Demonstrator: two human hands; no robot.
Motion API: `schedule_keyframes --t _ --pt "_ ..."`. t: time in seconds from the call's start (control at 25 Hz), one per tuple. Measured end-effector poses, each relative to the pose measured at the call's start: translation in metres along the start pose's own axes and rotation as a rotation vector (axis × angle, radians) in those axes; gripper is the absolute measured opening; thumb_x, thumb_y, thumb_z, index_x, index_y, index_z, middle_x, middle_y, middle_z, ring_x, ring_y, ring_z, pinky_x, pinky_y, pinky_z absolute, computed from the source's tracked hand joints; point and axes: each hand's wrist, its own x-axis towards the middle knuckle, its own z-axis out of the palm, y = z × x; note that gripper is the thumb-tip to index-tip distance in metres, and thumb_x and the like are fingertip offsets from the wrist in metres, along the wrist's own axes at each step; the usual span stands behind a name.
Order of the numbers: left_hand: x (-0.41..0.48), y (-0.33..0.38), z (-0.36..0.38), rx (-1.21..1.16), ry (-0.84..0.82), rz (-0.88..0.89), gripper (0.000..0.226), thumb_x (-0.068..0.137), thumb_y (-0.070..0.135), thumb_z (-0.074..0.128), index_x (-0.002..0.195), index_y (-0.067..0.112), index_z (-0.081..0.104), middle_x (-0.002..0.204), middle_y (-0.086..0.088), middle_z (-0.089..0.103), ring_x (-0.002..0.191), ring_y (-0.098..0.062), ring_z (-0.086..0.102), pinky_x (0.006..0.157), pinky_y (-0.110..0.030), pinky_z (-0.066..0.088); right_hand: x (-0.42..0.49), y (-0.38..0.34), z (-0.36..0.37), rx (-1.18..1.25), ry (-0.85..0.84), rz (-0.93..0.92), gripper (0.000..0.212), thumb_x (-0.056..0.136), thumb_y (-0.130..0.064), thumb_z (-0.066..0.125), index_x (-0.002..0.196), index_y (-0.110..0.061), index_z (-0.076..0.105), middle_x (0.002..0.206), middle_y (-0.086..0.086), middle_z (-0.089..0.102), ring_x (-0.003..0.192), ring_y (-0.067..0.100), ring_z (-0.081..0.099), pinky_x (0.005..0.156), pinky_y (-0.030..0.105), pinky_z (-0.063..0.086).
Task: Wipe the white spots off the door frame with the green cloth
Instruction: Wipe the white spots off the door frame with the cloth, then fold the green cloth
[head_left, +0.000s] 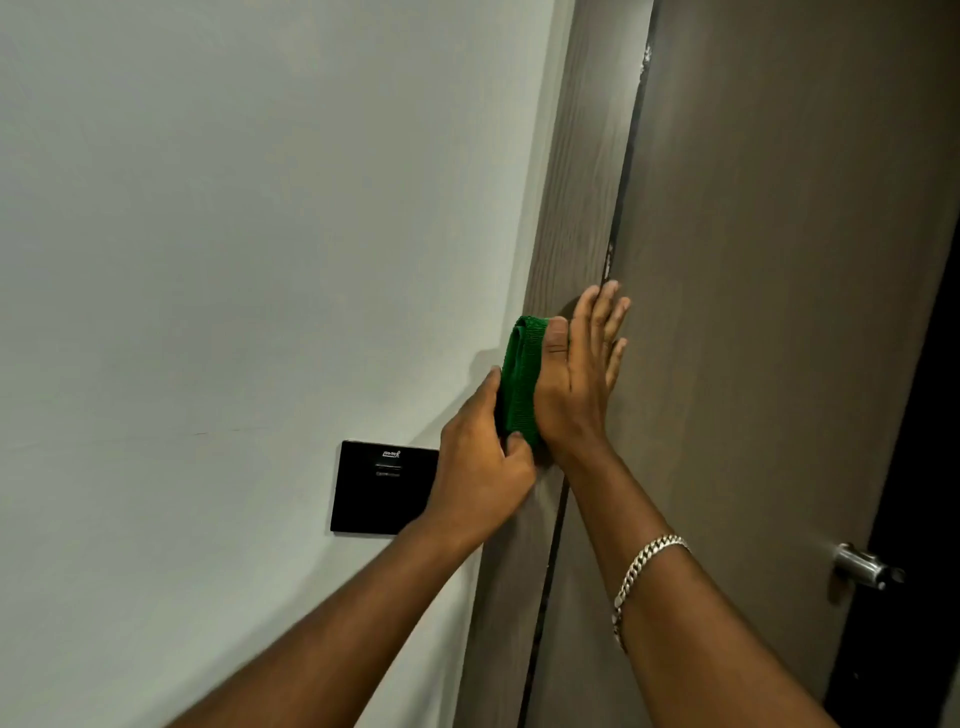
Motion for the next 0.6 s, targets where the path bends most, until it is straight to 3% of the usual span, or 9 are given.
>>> schedule_keyframes --t 0.12,0.2,0.28,0.36,0.48,0.6 --pt "-0.002 0.008 0.011 0.109 0.134 -0.005 0.052 0.085 0.019 0.069 0.134 0.016 0.052 0.119 -0.002 0.062 0.106 -0.013 0.06 0.087 -0.018 0.051 -0.015 0.004 -0.006 0.16 -0.055 0.069 0.064 0.097 -0.043 0.018 0.152 -0.02 -0.004 0.163 -0.004 -0.016 0.148 0.009 -0.021 0.121 0.043 -0.017" --pt "-0.006 0.004 0.013 0.168 0.186 -0.059 0.036 0.084 0.019 0.071 0.118 0.012 0.063 0.108 -0.005 0.067 0.097 -0.02 0.064 0.085 -0.034 0.056 -0.033 0.015 -0.007 0.154 -0.139 0.072 0.064 0.097 -0.041 0.021 0.152 -0.021 -0.005 0.162 -0.006 -0.017 0.147 0.007 -0.023 0.122 0.042 -0.015" --pt "-0.02 -0.004 0.014 0.185 0.184 -0.124 0.025 0.083 0.015 0.072 0.107 0.011 0.067 0.098 -0.007 0.07 0.088 -0.022 0.066 0.079 -0.041 0.058 -0.055 0.031 -0.01 0.098 -0.201 0.048 0.064 0.099 -0.036 0.025 0.152 -0.022 -0.006 0.161 -0.008 -0.02 0.146 0.005 -0.024 0.123 0.04 -0.011" --pt "-0.039 -0.014 0.015 0.201 0.164 -0.183 0.022 0.083 0.013 0.072 0.105 0.01 0.069 0.094 -0.006 0.071 0.083 -0.019 0.067 0.076 -0.039 0.059 -0.084 0.044 -0.007 0.061 -0.201 0.06 0.064 0.101 -0.034 0.029 0.152 -0.023 -0.007 0.161 -0.009 -0.021 0.147 0.004 -0.023 0.123 0.037 -0.007" --pt "-0.071 -0.03 0.014 0.165 0.168 -0.343 0.017 0.079 0.01 0.076 0.095 0.011 0.071 0.084 -0.003 0.072 0.074 -0.014 0.066 0.063 -0.021 0.055 -0.141 0.057 -0.005 0.127 -0.223 0.23 0.067 0.102 -0.037 0.034 0.152 -0.027 -0.008 0.161 -0.013 -0.019 0.148 0.002 -0.016 0.123 0.033 0.001" --pt "-0.11 -0.046 0.012 0.151 0.163 -0.566 0.019 0.076 0.01 0.08 0.07 0.019 0.064 0.067 0.001 0.065 0.064 -0.014 0.063 0.058 -0.018 0.047 -0.207 0.064 -0.009 0.192 -0.259 0.443 0.064 0.101 -0.034 0.039 0.153 -0.027 0.003 0.164 -0.004 0.011 0.15 0.01 0.015 0.121 0.034 0.023"
